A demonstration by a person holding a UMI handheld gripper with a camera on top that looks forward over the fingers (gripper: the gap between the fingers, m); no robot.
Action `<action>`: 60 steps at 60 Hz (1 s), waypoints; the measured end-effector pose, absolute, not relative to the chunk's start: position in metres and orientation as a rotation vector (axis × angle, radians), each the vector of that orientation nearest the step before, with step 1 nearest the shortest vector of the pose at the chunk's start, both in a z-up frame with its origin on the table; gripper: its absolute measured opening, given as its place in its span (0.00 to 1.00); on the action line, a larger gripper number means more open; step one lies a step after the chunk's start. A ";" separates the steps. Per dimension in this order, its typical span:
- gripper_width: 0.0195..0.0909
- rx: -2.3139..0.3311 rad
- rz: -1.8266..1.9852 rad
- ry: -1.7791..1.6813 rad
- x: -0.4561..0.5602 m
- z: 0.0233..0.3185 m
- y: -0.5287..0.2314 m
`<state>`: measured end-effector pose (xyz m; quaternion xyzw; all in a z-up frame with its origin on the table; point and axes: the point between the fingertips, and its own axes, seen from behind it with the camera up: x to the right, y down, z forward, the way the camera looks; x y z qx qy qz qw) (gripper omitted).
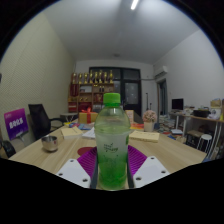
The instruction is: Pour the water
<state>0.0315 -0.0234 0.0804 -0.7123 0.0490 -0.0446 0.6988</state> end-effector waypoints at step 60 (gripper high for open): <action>0.27 -0.579 -1.703 -1.797 -0.138 0.164 0.143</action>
